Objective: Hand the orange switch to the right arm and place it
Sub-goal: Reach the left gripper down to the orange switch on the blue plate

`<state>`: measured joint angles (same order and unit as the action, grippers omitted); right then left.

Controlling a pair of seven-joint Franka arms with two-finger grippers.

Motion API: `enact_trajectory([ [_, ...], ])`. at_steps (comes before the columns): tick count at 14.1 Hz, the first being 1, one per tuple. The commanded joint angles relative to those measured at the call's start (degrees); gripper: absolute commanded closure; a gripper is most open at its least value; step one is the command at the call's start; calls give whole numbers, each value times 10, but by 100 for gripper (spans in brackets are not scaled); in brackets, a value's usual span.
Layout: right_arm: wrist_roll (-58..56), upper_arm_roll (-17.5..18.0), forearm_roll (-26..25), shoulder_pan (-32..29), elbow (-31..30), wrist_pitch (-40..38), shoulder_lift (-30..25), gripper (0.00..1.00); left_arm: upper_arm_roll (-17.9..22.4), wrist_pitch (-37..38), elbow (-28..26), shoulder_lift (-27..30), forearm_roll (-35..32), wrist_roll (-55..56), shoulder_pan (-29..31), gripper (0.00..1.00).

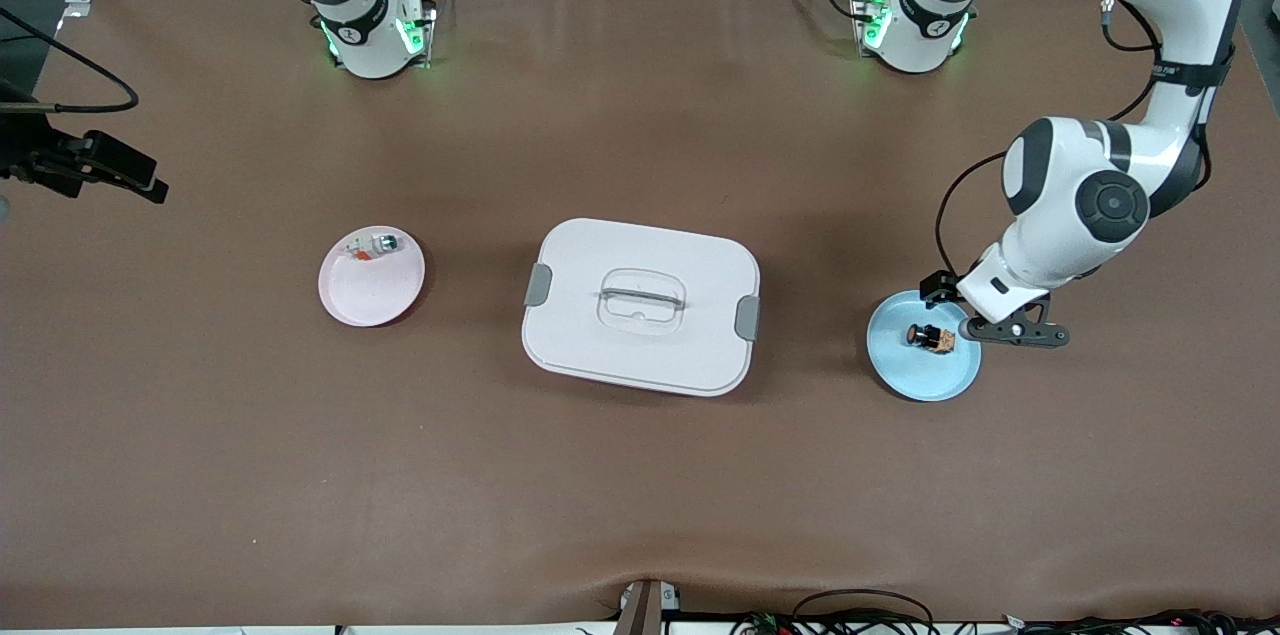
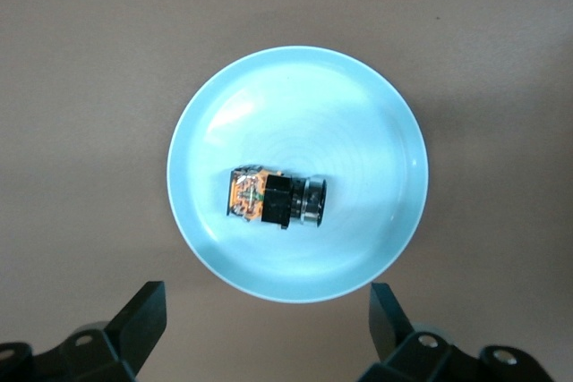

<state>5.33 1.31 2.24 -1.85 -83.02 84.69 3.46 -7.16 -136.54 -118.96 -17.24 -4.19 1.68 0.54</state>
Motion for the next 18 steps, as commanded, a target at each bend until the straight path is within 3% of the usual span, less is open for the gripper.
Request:
enact_trajectory([
  [1,-1,-1,6,2,-9,2,-12,0,0,-40,-4,-22,-13,-22,-1,0],
  [4,-1,-1,6,2,-9,2,-12,0,0,-84,-1,-53,-13,-55,4,0],
  [18,0,-1,6,3,-8,2,-12,0,6,-152,6,-111,-24,-66,6,0],
])
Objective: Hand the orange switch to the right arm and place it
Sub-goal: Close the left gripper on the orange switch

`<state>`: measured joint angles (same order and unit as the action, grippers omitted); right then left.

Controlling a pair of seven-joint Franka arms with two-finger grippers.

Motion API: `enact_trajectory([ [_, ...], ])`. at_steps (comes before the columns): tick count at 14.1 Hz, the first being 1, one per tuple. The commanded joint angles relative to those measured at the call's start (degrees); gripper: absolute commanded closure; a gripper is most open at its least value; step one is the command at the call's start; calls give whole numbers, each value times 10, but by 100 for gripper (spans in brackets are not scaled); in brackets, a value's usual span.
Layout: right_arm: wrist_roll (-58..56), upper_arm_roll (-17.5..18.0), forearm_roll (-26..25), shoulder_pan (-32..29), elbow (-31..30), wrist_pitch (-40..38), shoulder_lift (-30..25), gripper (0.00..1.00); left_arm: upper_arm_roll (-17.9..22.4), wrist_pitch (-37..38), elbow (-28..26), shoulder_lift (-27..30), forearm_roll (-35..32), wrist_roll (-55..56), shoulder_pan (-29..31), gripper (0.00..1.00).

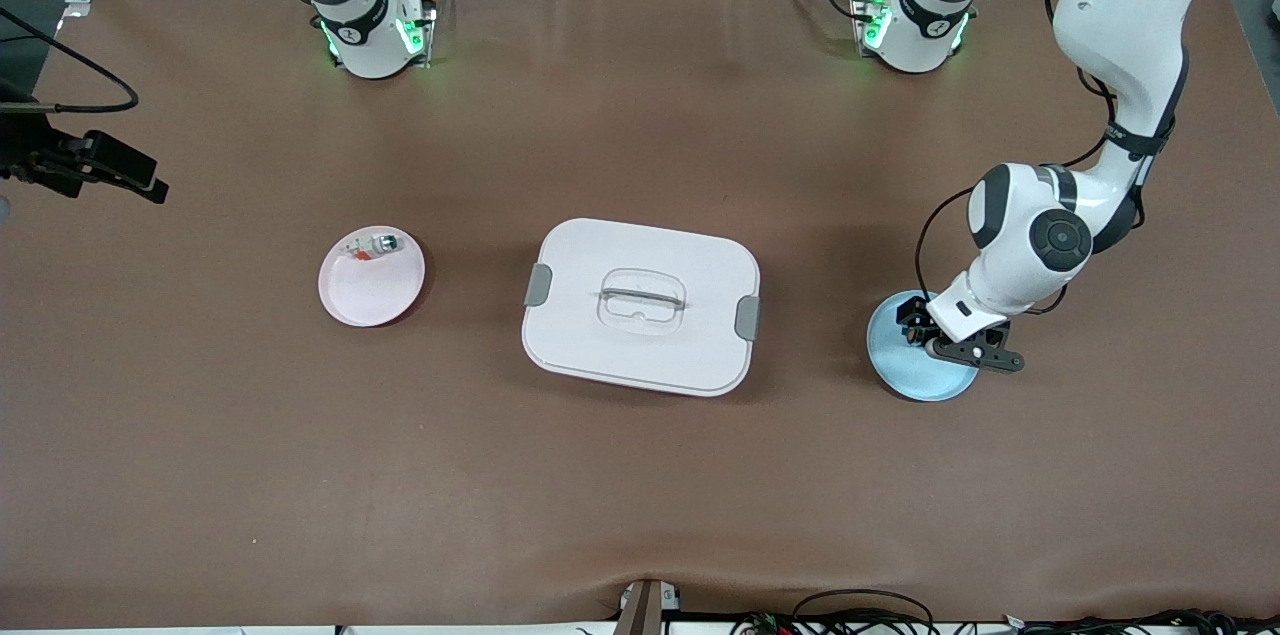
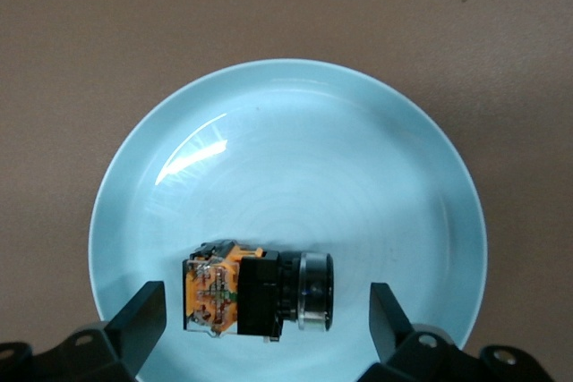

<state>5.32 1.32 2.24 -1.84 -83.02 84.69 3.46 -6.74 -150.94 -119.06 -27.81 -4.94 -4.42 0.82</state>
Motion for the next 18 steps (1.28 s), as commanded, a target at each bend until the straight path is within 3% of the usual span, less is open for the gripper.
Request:
enact_trajectory([
  [1,0,-1,6,3,-8,2,-12,0,1,-9,8,-7,-17,-5,3,0],
  [6,0,0,6,3,-8,3,-12,0,1,-21,14,-23,-17,-5,2,0],
  [8,0,0,6,3,-8,3,-12,0,1,-21,12,-24,-18,-8,3,7],
  [12,0,0,6,3,-8,3,-12,0,1,-20,10,-28,-19,-14,15,39],
  [15,0,1,6,3,-8,3,-12,0,0,2,12,-3,-18,-6,14,85],
  [16,0,0,6,3,-8,3,-12,0,-2,22,15,6,-18,-4,13,95],
  [18,0,0,6,3,-8,3,-12,0,-4,45,15,32,-17,-5,13,100],
])
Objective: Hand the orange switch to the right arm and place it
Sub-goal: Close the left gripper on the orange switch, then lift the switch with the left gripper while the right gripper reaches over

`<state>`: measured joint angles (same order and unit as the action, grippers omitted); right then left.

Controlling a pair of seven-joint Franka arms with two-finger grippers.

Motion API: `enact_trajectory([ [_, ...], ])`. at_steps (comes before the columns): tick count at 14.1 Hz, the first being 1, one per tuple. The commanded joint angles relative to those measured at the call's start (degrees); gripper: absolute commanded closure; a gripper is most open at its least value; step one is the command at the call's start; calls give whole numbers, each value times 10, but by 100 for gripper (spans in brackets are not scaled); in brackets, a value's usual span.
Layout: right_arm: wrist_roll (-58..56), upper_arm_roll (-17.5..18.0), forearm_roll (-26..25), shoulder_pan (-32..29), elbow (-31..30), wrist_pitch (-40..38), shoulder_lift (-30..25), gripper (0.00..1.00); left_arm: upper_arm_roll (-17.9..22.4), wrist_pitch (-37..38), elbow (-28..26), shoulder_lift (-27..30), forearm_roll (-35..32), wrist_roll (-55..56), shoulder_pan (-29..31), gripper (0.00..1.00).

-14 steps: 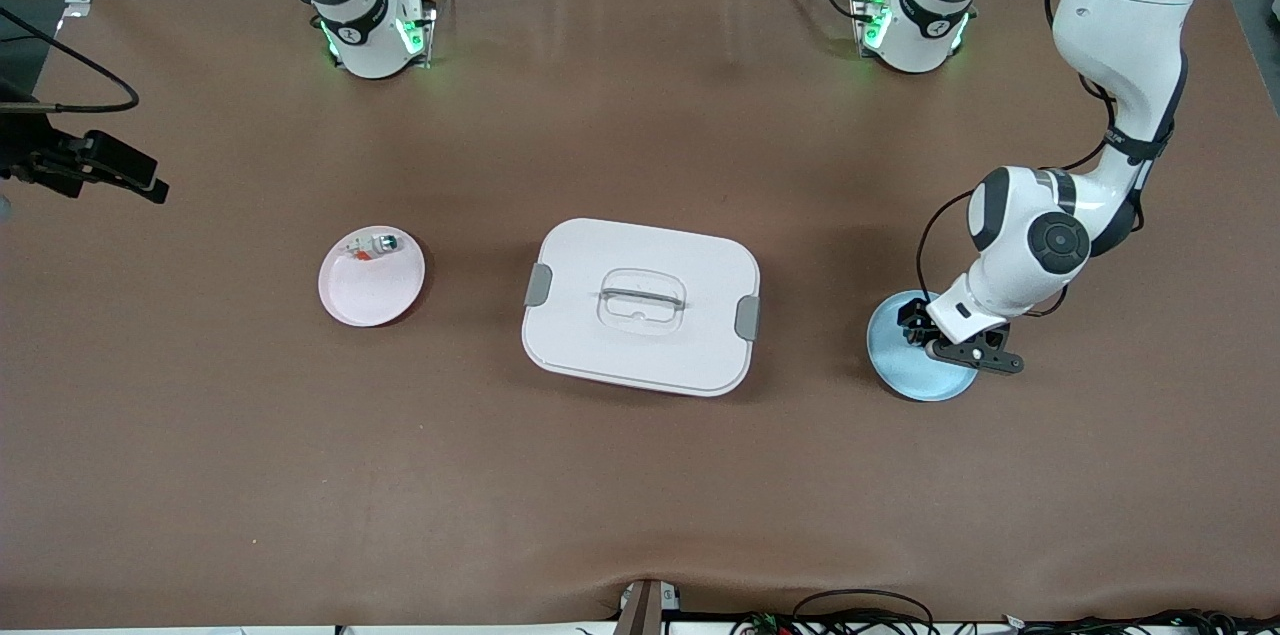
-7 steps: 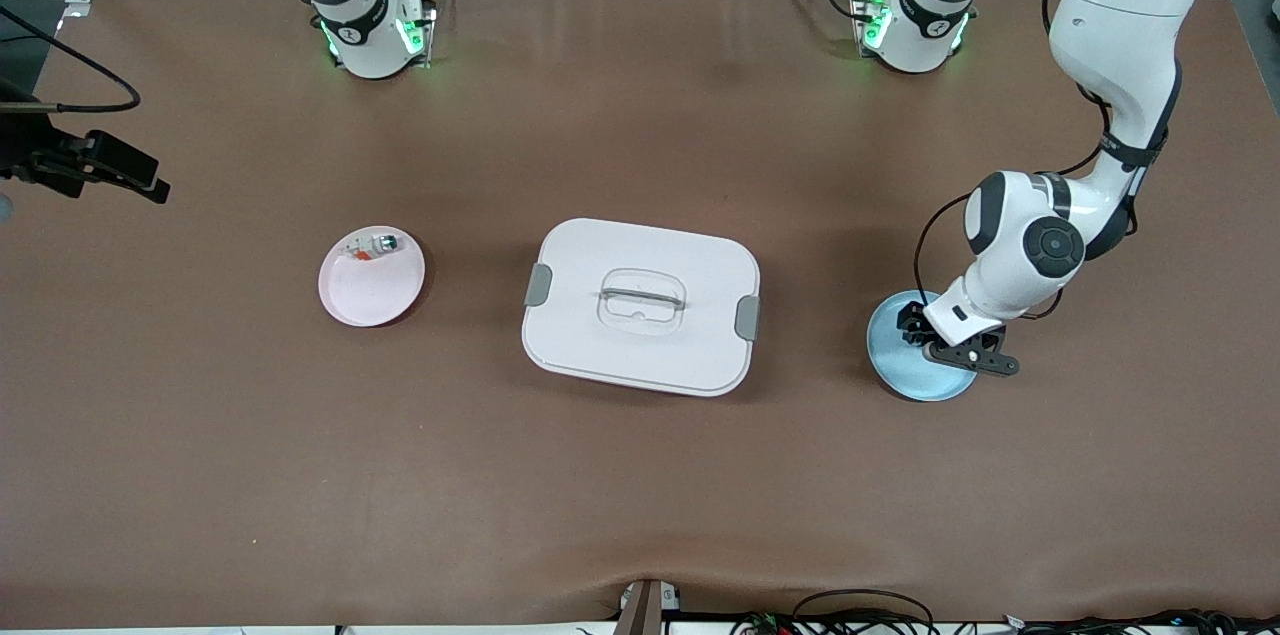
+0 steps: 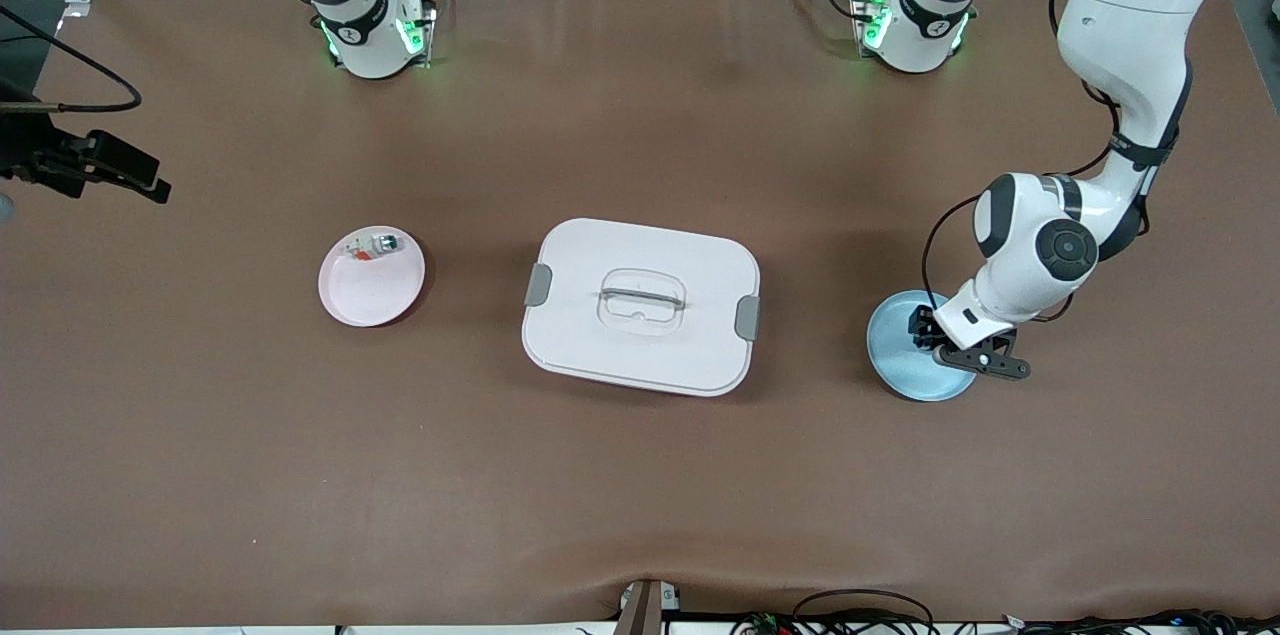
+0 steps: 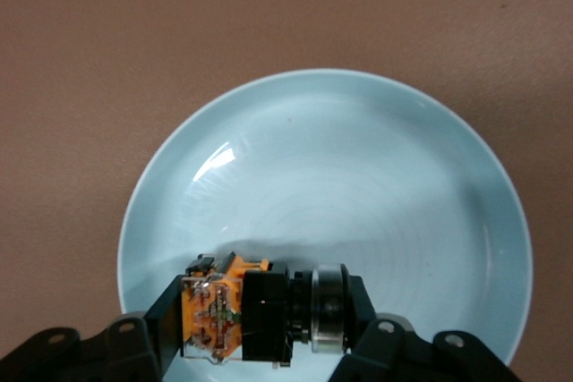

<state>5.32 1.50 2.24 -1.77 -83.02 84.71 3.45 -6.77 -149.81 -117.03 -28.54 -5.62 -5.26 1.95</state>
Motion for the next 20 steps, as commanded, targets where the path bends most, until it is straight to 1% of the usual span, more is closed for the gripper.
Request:
enact_trajectory([
  [1,0,-2,6,3,-8,3,-12,0,-4,50,0,53,-10,3,1,100],
  [4,0,-2,6,2,-8,3,-12,0,-17,117,21,94,0,6,1,100],
  [7,0,-2,6,2,-8,2,-12,0,-29,178,47,135,23,46,-1,100],
  [9,0,-2,6,2,-8,2,-12,0,-48,257,93,149,32,98,-1,100],
  [11,0,-2,6,2,-8,4,-12,0,-73,336,150,150,32,143,-1,100],
  [13,0,-2,6,2,-8,5,-12,0,-97,393,201,149,35,214,-3,100],
  [16,0,-2,6,2,0,9,-10,0,-125,449,261,144,67,307,-5,100],
  [20,1,-1,6,4,1,7,-9,0,-169,460,292,143,137,453,-5,100],
])
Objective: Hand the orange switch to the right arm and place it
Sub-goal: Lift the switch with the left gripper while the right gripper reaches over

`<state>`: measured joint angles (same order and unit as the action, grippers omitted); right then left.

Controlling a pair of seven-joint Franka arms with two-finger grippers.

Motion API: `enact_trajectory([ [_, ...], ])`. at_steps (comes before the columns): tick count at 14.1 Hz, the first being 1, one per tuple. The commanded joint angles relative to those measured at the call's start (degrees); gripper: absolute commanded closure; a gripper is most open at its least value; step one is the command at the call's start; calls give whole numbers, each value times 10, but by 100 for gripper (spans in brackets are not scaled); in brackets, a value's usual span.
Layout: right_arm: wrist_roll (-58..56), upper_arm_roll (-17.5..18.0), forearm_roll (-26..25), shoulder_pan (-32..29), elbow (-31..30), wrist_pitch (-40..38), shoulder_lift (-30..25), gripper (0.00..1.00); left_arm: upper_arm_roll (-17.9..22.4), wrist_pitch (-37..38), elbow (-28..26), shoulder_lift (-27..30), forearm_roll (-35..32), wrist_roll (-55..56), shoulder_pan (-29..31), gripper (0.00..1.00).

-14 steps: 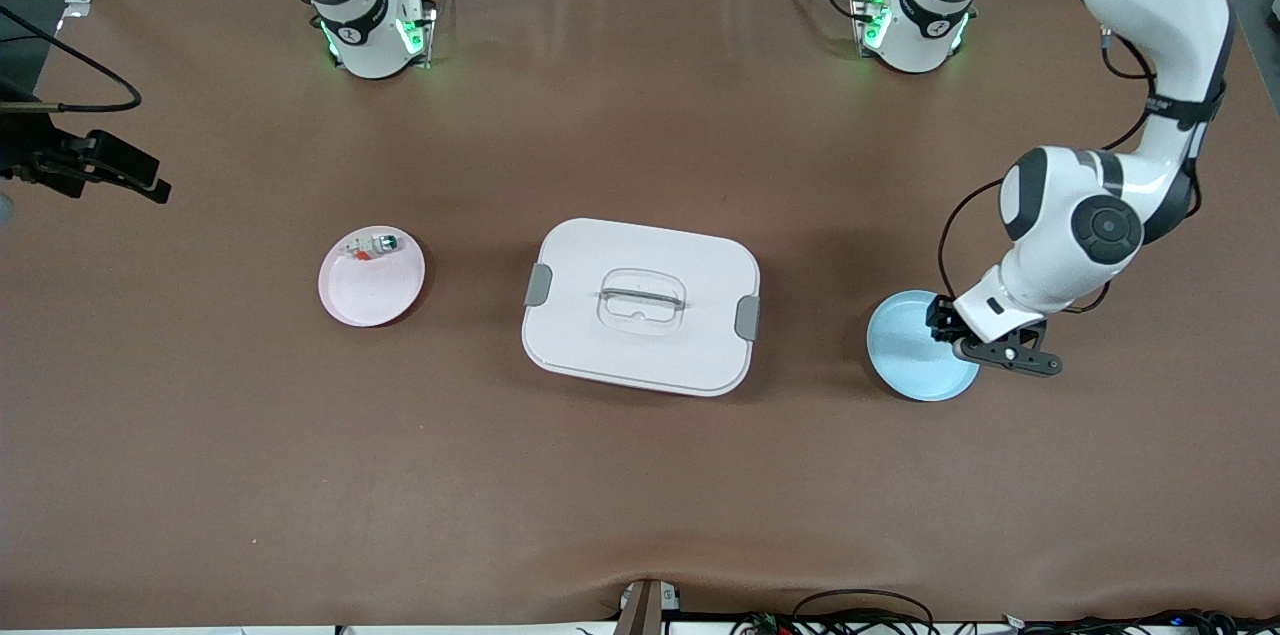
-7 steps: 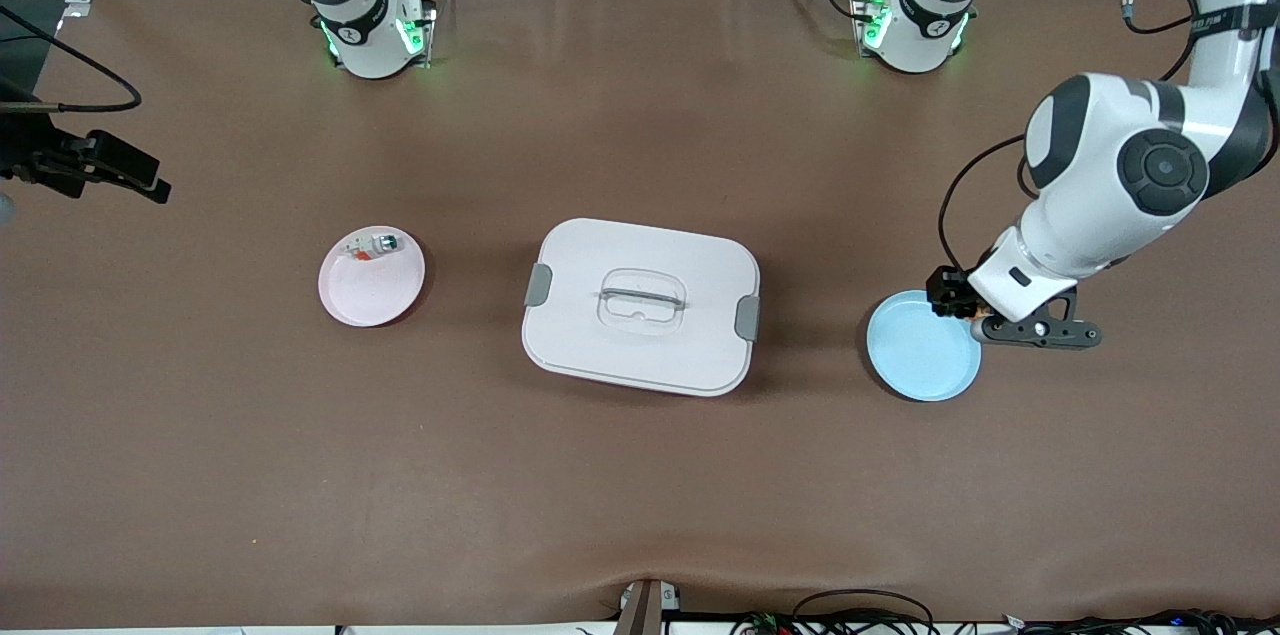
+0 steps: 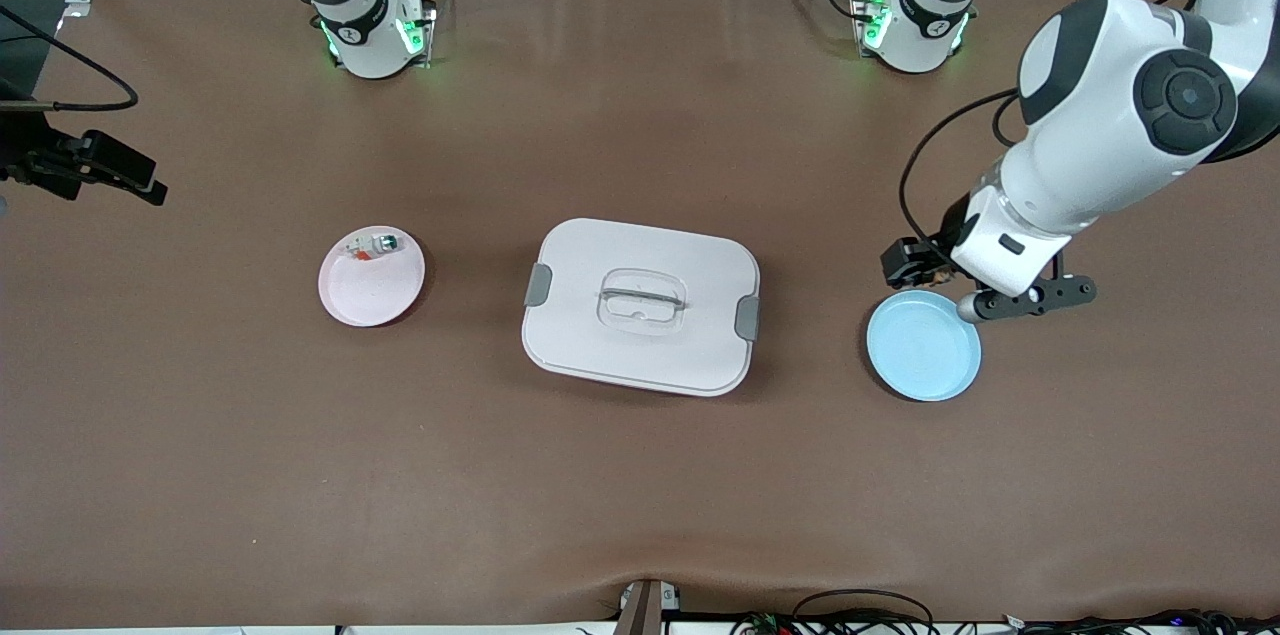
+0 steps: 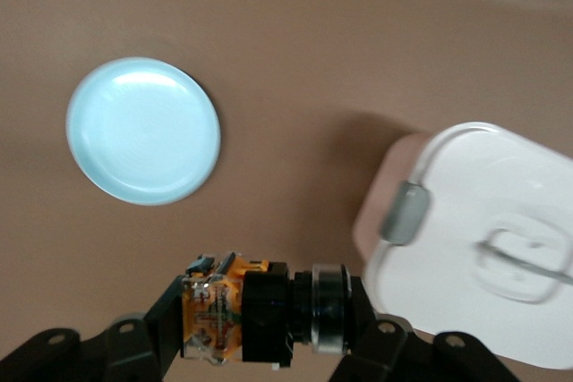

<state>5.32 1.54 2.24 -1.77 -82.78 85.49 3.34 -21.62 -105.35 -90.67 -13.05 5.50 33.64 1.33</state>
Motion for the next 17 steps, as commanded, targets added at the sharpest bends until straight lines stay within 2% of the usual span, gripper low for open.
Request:
enact_trajectory([
  [1,1,-1,6,4,0,-2,-6,0,-32,16,35,-12,33,104,-1,100],
  [4,-35,-3,34,-4,9,-8,-5,0,-67,16,50,-16,34,253,-12,100],
  [5,-95,-4,42,-3,0,-9,-6,0,-68,15,52,-21,36,286,-23,100],
  [9,-102,-1,128,5,-33,18,-8,0,-68,15,80,-43,36,438,-75,100],
  [13,0,0,222,78,-140,144,-42,0,-67,15,138,-90,39,564,-134,100],
  [17,79,1,304,175,-234,300,-47,0,-68,-6,151,-109,40,665,-165,100],
])
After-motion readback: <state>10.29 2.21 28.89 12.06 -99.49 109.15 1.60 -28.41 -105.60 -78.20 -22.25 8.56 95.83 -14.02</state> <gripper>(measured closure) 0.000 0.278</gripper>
